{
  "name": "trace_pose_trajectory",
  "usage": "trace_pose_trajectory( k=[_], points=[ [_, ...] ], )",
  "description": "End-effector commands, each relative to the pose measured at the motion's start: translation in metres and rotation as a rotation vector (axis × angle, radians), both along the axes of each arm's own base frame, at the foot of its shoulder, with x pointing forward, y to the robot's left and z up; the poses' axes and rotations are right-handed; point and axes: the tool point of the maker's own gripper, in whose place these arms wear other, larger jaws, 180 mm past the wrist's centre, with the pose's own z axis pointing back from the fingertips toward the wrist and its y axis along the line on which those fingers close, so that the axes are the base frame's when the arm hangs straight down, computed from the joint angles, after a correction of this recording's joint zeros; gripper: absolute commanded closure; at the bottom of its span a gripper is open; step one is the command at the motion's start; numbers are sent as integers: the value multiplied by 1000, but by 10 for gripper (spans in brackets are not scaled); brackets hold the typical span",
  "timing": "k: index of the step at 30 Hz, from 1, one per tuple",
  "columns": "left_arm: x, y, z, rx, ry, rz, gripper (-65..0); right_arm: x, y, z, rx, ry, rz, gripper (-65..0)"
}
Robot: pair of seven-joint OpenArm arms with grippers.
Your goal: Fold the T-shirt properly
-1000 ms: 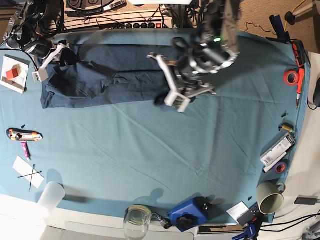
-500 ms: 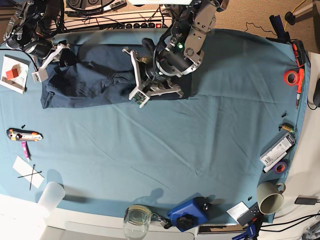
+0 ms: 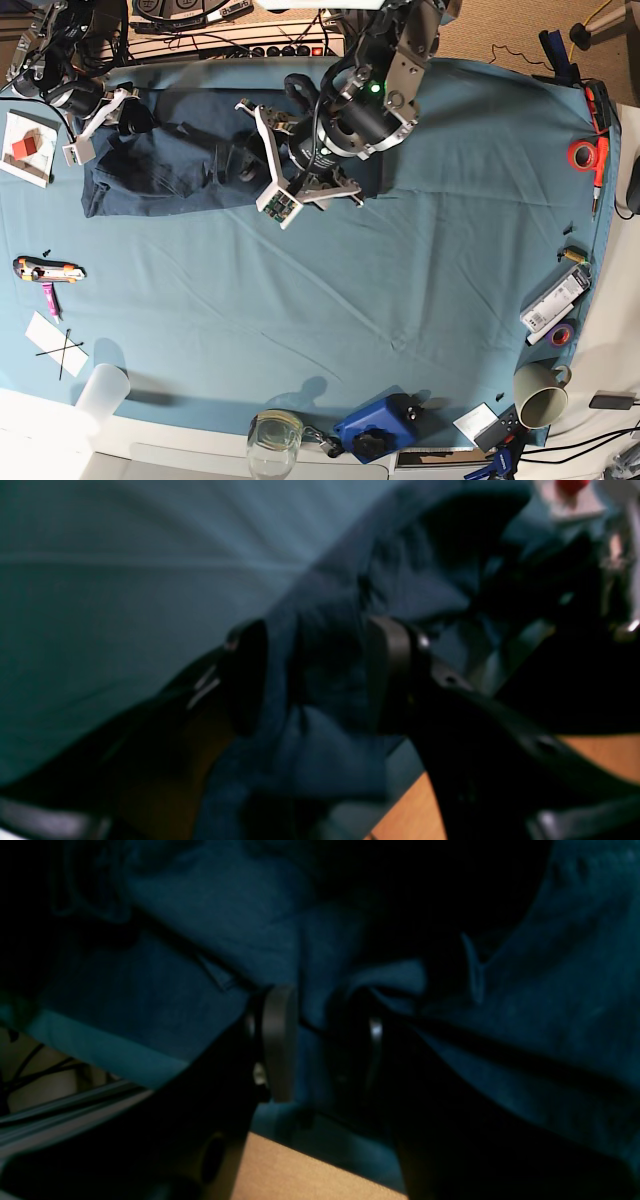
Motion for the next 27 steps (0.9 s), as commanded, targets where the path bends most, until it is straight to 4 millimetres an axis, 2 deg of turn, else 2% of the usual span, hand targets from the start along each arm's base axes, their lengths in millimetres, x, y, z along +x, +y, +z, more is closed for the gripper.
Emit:
trace_pose_trajectory(
  k=[1, 8, 11, 14, 17, 22, 27],
  points=[
    [4, -7, 21, -57, -46, 6, -320, 8, -4, 10, -9, -43, 1, -185],
    [14, 21, 3, 81, -23, 133, -317, 8, -4, 10, -9, -43, 1, -185],
    [1, 28, -17, 124, 31, 124, -298, 8, -4, 10, -9, -43, 1, -185],
    [-16, 39, -39, 184, 92, 111, -241, 9, -4, 11, -9, -45, 1, -185],
    [-29, 46, -52, 210, 124, 102, -198, 9, -4, 11, -9, -49, -1, -185],
    [-45, 43, -73, 211, 181, 85, -178, 16, -8, 16, -11, -72, -10, -185],
    [-62, 29, -105, 221, 271, 2, -178, 29, -18, 34, 0, -144, -45, -185]
  ],
)
